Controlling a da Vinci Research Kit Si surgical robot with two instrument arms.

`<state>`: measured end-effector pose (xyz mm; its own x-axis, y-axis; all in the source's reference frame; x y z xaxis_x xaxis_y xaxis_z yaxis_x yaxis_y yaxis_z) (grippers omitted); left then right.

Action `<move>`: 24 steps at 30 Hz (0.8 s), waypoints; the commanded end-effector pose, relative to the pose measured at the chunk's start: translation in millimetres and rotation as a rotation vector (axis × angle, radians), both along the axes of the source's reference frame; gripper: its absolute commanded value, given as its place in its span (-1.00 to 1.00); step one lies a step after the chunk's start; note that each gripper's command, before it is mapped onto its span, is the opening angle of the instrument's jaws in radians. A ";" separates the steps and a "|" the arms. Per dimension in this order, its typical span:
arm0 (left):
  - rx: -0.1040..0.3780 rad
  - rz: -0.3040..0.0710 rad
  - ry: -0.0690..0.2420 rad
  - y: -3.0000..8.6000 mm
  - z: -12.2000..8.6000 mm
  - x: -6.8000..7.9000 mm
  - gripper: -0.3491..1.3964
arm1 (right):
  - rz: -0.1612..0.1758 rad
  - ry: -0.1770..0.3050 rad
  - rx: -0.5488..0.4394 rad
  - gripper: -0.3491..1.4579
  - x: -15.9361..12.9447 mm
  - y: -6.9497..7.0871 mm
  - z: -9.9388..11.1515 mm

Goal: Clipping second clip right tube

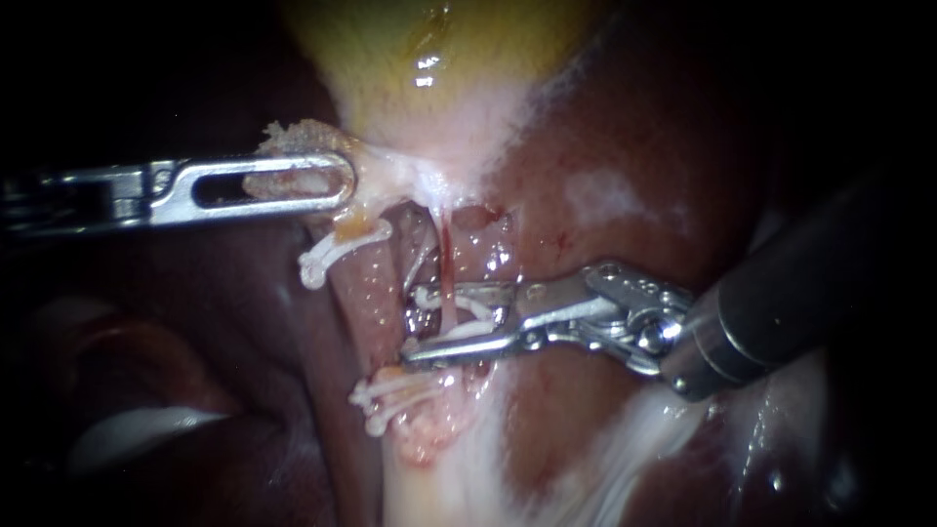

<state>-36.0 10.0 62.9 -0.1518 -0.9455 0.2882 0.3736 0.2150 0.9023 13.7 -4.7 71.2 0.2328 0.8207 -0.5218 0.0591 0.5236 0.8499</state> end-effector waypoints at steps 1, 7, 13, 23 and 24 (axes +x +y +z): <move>0.000 0.000 0.000 0.0 0.0 0.0 -0.90 | -0.004 0.005 0.004 -0.09 0.0 0.0 -0.2; 0.000 0.000 0.000 0.0 0.0 0.0 -0.90 | -0.013 0.012 0.004 -0.10 0.3 -0.2 -0.4; 0.000 0.000 0.000 0.0 0.0 0.0 -0.90 | -0.013 0.012 0.004 -0.10 0.3 -0.2 -0.4; 0.000 -0.001 0.000 0.0 0.0 0.0 -0.90 | -0.014 0.024 0.006 -0.08 0.4 -0.6 -0.9; 0.000 -0.001 0.000 0.0 0.0 0.0 -0.90 | -0.010 0.028 0.012 -0.08 0.4 -0.7 -1.1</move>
<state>-36.0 9.9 63.0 -0.1522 -0.9453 0.2885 0.3741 0.2151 0.9021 14.1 -5.5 70.1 0.2256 0.8246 -0.5188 0.0943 0.5115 0.8541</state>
